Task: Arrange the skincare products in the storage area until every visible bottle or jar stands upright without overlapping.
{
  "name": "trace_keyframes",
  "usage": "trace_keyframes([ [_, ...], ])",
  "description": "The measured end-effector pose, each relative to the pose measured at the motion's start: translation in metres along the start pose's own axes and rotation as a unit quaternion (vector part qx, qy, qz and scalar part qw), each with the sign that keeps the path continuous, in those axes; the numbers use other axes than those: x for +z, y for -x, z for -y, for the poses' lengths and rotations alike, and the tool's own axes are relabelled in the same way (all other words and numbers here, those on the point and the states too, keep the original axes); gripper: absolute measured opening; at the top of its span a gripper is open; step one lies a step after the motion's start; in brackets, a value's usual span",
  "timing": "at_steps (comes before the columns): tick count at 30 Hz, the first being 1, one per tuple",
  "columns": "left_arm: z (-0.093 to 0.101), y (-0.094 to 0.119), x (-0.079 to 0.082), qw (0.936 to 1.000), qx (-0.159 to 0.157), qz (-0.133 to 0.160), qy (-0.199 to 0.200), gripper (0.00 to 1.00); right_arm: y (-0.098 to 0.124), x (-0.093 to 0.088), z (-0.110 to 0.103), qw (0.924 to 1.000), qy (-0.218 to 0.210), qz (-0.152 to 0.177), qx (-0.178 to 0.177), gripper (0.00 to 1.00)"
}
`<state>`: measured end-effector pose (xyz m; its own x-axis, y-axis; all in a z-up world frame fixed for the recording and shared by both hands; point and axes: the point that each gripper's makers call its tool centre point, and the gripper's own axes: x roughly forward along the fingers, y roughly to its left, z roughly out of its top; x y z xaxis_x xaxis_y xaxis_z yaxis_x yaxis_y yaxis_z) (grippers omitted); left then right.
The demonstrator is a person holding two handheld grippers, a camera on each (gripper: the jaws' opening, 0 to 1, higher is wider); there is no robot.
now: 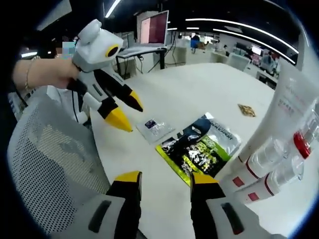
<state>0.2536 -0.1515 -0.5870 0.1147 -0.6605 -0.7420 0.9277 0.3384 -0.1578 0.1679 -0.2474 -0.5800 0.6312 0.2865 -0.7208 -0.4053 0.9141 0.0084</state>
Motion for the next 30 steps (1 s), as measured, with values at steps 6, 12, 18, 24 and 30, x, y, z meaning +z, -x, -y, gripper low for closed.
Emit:
trace_keyframes([
  [6,0.005,0.008,-0.002,0.9999,0.003,0.004,0.01,0.49,0.014,-0.009,0.003,0.9999,-0.01,-0.004,-0.006,0.37],
  [12,0.009,0.014,-0.002,0.9999,0.004,0.007,0.015,0.55,0.032,-0.01,0.011,0.9988,-0.04,0.005,-0.025,0.41],
  [18,0.015,0.022,0.0,0.9994,-0.003,0.02,0.029,0.6,0.044,-0.013,0.021,0.9967,-0.061,0.02,-0.049,0.42],
  [24,0.016,0.031,0.0,0.9991,0.0,0.023,0.034,0.69,0.06,-0.013,0.032,0.9939,-0.079,0.041,-0.065,0.47],
  [30,0.019,0.044,0.004,0.9977,0.008,0.045,0.05,0.72,0.076,-0.018,0.041,0.9916,-0.086,0.057,-0.079,0.56],
])
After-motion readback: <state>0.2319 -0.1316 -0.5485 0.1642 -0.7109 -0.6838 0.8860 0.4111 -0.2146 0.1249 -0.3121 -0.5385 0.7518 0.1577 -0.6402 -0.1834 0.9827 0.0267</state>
